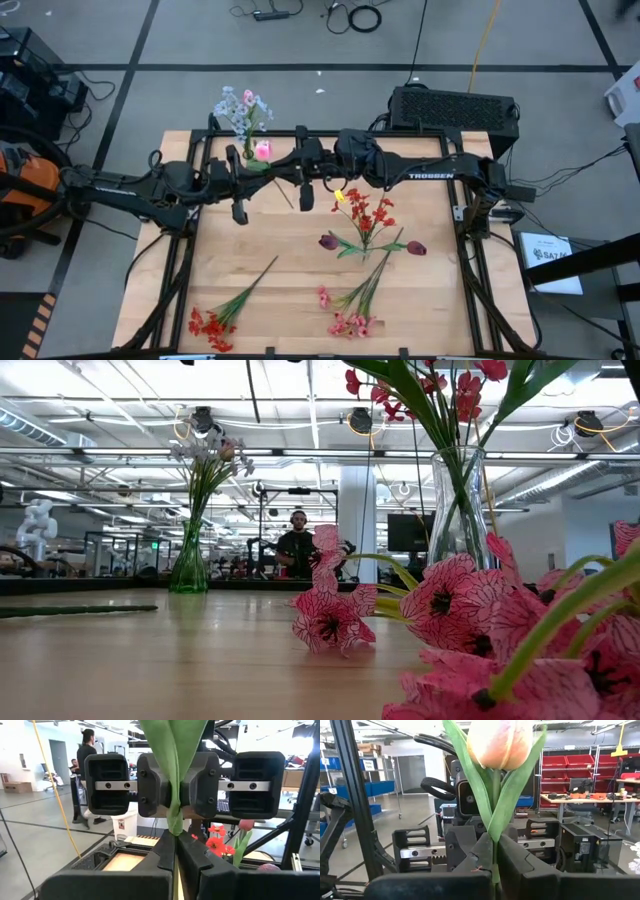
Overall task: Sort flowers into vase by color
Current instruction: Put the pink flower into the green vase
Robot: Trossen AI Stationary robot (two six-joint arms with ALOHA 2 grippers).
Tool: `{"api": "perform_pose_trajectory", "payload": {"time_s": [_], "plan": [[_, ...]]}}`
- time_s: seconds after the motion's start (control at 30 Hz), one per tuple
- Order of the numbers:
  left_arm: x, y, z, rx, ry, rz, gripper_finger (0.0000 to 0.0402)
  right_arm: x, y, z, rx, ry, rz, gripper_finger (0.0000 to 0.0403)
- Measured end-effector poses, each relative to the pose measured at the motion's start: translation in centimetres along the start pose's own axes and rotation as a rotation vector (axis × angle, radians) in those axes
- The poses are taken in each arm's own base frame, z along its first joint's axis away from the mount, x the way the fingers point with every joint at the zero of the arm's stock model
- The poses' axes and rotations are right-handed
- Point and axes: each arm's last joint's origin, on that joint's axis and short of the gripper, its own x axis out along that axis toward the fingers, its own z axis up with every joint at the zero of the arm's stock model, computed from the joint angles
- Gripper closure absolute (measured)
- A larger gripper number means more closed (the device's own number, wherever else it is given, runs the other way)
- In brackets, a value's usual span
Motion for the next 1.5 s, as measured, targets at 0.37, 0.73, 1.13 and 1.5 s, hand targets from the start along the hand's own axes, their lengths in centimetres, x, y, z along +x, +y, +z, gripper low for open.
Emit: {"api": "perform_pose_trajectory", "payload": {"time_s": [0.37, 0.73, 1.13, 1.5], "plan": [[-0.1, 0.1, 0.0, 0.004, 0.008, 0.030, 0.0399, -0.7, -0.6, 0.4, 0.050, 0.054, -0.063, 0.0314], [-4.9, 2.2, 1.5, -0.016, 0.014, 0.265, 0.0401, -10.1, -1.8, 5.2, 0.085, 0.470, -0.417, 0.0267], [-6.6, 3.4, -0.4, 0.083, 0.198, 0.555, 0.0401, -22.3, 1.1, 4.4, 0.182, 0.544, -0.759, 0.0300], [-6.2, 5.1, -3.3, 0.147, 0.217, 0.692, 0.0401, -28.5, 2.4, -3.3, 0.458, 0.316, -0.815, 0.0305]]}}
